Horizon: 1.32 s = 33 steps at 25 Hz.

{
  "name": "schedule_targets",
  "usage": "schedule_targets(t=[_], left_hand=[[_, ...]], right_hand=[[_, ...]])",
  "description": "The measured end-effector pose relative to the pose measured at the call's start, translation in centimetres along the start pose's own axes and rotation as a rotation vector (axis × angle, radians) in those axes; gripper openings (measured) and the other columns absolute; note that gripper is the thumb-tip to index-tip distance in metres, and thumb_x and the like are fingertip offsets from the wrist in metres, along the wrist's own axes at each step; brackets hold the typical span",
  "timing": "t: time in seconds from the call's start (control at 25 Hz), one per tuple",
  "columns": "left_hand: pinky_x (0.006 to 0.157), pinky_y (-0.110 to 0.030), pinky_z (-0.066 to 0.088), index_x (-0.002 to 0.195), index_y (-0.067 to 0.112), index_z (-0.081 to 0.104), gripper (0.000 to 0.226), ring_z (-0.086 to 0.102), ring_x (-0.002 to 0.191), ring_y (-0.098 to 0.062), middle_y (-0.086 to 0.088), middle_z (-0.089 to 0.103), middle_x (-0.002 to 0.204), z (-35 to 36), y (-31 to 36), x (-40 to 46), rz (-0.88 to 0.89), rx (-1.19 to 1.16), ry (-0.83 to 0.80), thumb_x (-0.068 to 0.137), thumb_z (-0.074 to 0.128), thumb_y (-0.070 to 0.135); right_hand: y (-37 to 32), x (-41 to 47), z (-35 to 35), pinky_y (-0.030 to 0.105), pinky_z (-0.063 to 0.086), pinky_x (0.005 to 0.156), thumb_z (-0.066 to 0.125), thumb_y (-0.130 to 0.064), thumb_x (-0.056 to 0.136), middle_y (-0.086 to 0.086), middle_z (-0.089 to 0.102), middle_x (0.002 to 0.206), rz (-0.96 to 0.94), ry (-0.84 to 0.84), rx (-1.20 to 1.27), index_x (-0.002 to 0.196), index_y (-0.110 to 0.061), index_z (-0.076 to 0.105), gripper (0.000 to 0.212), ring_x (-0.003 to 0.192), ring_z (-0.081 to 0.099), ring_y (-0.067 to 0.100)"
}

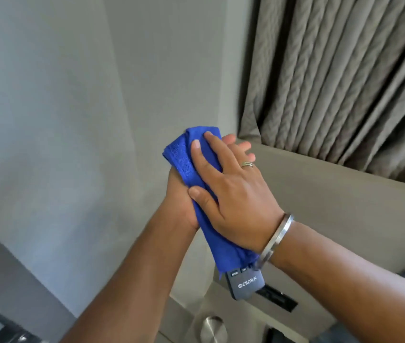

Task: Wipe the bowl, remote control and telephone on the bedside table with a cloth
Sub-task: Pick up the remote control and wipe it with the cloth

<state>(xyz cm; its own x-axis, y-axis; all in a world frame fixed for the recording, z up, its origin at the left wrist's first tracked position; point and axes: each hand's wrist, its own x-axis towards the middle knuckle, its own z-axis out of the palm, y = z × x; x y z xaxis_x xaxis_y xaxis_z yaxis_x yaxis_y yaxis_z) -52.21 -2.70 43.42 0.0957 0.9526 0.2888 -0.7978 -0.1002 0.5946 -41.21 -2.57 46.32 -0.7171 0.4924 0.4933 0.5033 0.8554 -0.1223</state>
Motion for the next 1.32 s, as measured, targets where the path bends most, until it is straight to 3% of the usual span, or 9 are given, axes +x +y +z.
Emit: schedule_targets(t=[0.04,0.12,0.28,0.44,0.64,0.8,0.96,1.12,1.32], left_hand=[[0.096,-0.041,0.05,0.116,0.001,0.061,0.047,0.061,0.113,-0.032,-0.018,0.062,0.119,0.7,1.4,0.0,-0.016,0.006,-0.006,0.085,0.065,0.036],[0.092,-0.035,0.043,0.102,0.008,0.054,0.03,0.057,0.098,-0.026,-0.012,0.053,0.102,0.9,3.2,-0.3,0.023,0.11,0.141,0.089,0.053,0.035],[0.071,-0.028,0.058,0.092,0.008,0.056,0.033,0.069,0.076,-0.023,-0.009,0.065,0.08,-0.5,4.1,-0.5,0.029,0.019,0.288,0.088,0.045,0.039],[0.075,-0.044,0.058,0.101,0.009,0.061,0.047,0.075,0.088,-0.037,-0.014,0.077,0.099,-1.5,5.0,-1.0,0.015,-0.1,0.448,0.092,0.043,0.052],[0.069,-0.046,0.063,0.078,0.01,0.062,0.04,0.074,0.071,-0.032,-0.004,0.067,0.065,-2.7,7.8,-0.6,0.174,-0.099,0.54,0.091,0.047,0.044],[0.069,-0.041,0.062,0.076,0.01,0.061,0.04,0.072,0.065,-0.029,-0.002,0.064,0.062,-2.7,10.6,-0.5,0.253,-0.082,0.524,0.091,0.046,0.043],[0.069,-0.039,0.062,0.073,0.012,0.06,0.043,0.072,0.066,-0.028,-0.002,0.062,0.06,-2.3,13.2,-0.4,0.32,-0.028,0.479,0.092,0.044,0.047],[0.079,-0.045,0.061,0.079,0.011,0.062,0.047,0.074,0.081,-0.035,-0.004,0.067,0.066,-0.8,14.2,-1.7,0.274,0.062,0.323,0.091,0.046,0.053],[0.094,-0.045,0.05,0.082,0.014,0.064,0.052,0.071,0.095,-0.035,-0.006,0.074,0.083,2.0,13.4,-2.4,0.218,0.165,0.222,0.09,0.044,0.062]], right_hand=[[-0.8,0.7,-0.4,0.051,0.031,0.106,0.042,-0.041,0.093,0.015,0.027,0.153,-0.004,0.044,-0.026,0.147,-0.019,0.028,0.06,0.135,0.029,0.038],[-2.0,1.5,-0.9,0.05,0.035,0.102,0.043,-0.037,0.094,0.015,0.039,0.144,-0.024,0.073,-0.042,0.144,-0.019,0.035,0.054,0.122,0.039,0.037],[-2.3,2.3,-1.6,0.04,0.034,0.101,0.041,-0.033,0.097,0.007,0.045,0.135,-0.085,-0.012,-0.04,0.143,-0.024,0.038,0.048,0.111,0.041,0.03],[-2.2,0.3,-1.5,0.039,0.044,0.087,0.053,-0.022,0.093,0.007,0.055,0.12,-0.174,-0.078,0.029,0.132,-0.026,0.053,0.039,0.092,0.049,0.029],[-2.1,-3.2,-0.3,0.036,0.054,0.066,0.068,-0.004,0.077,0.002,0.059,0.106,-0.331,-0.113,0.03,0.114,-0.029,0.064,0.046,0.078,0.052,0.027],[-1.5,-3.3,0.1,0.038,0.055,0.061,0.067,0.001,0.063,0.004,0.058,0.109,-0.413,-0.118,-0.102,0.122,-0.031,0.057,0.068,0.082,0.054,0.029],[1.3,-2.3,-1.6,0.038,0.055,0.061,0.067,0.0,0.068,0.005,0.06,0.114,-0.395,-0.13,-0.16,0.125,-0.028,0.057,0.064,0.086,0.056,0.03],[1.8,-0.7,-3.8,0.046,0.054,0.07,0.066,-0.007,0.082,0.008,0.061,0.114,-0.225,0.029,-0.108,0.125,-0.022,0.06,0.046,0.087,0.055,0.032],[-3.8,1.8,-4.6,0.042,0.049,0.069,0.058,-0.013,0.083,0.01,0.058,0.106,-0.246,0.268,0.004,0.124,-0.022,0.061,0.042,0.082,0.05,0.03]])
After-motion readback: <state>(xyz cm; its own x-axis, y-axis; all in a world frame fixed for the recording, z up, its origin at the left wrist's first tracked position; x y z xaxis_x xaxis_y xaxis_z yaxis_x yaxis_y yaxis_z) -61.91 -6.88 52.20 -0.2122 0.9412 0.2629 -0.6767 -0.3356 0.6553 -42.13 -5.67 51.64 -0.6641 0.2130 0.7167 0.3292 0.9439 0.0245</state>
